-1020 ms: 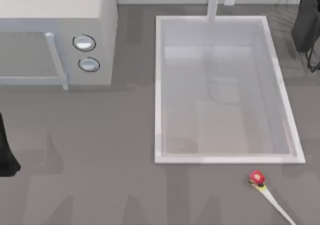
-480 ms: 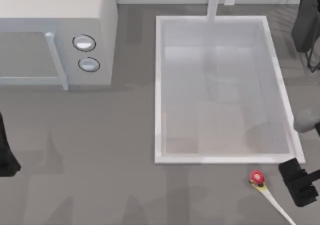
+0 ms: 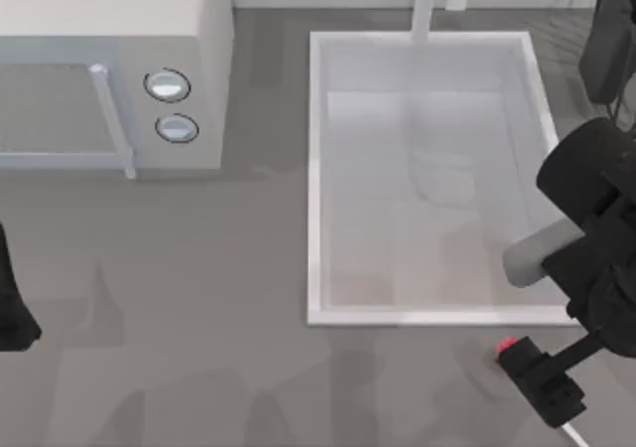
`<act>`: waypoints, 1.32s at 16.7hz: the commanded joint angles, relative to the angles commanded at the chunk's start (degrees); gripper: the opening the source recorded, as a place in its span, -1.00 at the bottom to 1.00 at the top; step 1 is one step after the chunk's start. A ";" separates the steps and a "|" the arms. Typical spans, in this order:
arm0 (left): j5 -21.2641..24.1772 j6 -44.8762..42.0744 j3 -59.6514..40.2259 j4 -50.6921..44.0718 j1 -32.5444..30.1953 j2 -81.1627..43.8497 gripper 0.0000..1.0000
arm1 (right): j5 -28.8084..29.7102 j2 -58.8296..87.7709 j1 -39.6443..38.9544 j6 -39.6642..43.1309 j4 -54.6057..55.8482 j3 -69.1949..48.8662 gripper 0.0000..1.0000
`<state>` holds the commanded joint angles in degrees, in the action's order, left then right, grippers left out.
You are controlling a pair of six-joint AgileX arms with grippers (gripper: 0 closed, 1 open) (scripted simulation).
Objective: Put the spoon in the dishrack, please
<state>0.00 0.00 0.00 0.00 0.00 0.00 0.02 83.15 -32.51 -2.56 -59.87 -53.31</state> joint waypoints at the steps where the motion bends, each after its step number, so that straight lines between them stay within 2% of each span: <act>1: 0.00 0.00 0.00 0.00 0.00 0.00 1.00 | 0.00 0.00 0.00 0.00 0.00 0.00 1.00; 7: 0.00 0.00 0.00 0.00 0.00 0.00 1.00 | 0.00 0.97 0.15 0.06 2.27 1.51 1.00; 15: 0.00 0.00 0.00 0.00 0.00 0.00 1.00 | 0.00 10.99 -0.15 -0.32 23.72 12.44 1.00; 21: 0.00 0.00 0.00 0.00 0.00 0.00 1.00 | 0.00 12.40 -0.20 -0.40 26.35 13.95 1.00; 22: 0.00 0.00 0.00 0.00 0.00 0.00 1.00 | 0.00 12.40 -0.20 -0.40 26.35 13.95 0.85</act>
<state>0.00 0.00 0.00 0.00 0.00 0.00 0.02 95.55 -32.71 -2.96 -33.52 -39.36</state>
